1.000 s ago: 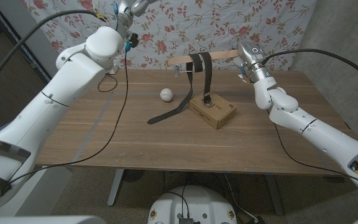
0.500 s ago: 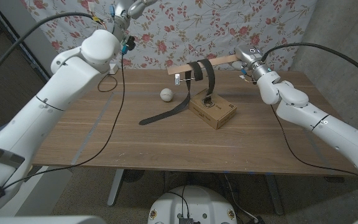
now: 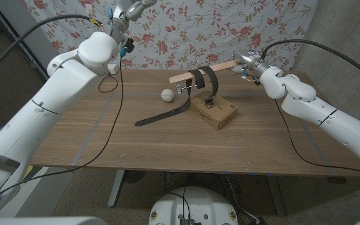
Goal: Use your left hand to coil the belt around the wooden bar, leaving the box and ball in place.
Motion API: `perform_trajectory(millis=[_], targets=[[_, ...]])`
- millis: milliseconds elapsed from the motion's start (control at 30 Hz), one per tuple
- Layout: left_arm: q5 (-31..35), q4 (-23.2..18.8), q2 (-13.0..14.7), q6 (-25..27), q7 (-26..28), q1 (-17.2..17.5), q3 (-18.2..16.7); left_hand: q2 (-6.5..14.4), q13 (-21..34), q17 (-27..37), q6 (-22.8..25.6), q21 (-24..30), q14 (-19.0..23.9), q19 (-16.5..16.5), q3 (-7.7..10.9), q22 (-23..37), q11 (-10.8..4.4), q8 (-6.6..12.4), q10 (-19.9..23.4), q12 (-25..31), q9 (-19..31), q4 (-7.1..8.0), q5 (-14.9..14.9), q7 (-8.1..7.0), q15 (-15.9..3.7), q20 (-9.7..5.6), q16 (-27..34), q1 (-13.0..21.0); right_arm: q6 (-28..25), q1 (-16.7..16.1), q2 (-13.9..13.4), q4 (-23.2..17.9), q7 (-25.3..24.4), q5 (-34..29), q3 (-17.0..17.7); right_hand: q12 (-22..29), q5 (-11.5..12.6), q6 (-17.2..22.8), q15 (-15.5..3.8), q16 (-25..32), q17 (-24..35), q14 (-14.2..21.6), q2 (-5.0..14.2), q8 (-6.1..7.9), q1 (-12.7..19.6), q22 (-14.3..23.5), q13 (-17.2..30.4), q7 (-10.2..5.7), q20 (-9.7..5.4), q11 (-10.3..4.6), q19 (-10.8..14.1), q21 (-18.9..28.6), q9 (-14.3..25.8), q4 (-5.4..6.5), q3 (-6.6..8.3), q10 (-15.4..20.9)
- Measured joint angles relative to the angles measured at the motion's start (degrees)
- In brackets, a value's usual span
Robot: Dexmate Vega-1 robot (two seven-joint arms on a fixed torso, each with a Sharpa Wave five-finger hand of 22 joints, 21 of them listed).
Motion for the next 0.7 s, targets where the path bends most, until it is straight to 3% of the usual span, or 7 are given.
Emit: perform_trajectory(millis=[700], targets=[[-1.28, -1.94, 1.23, 0.99, 0.27, 1.71, -1.68, 0.31, 0.01, 0.01, 0.00, -0.22, -0.17, 0.00, -0.16, 0.00, 0.00, 0.00, 0.01, 0.00, 0.00, -0.16, 0.00, 0.00, -0.17, 0.00, 0.00, -0.30, -0.93, 4.46, 0.39, 1.32, 15.46, -0.31, -3.17, 0.00, 0.16, 0.20, 0.00, 0.00, 0.00, 0.00, 0.08, -0.53, 0.22, 0.00, 0.09, 0.20, 0.11, 0.31, 0.50, -0.56, 0.05, 0.00, -0.47, -0.31]])
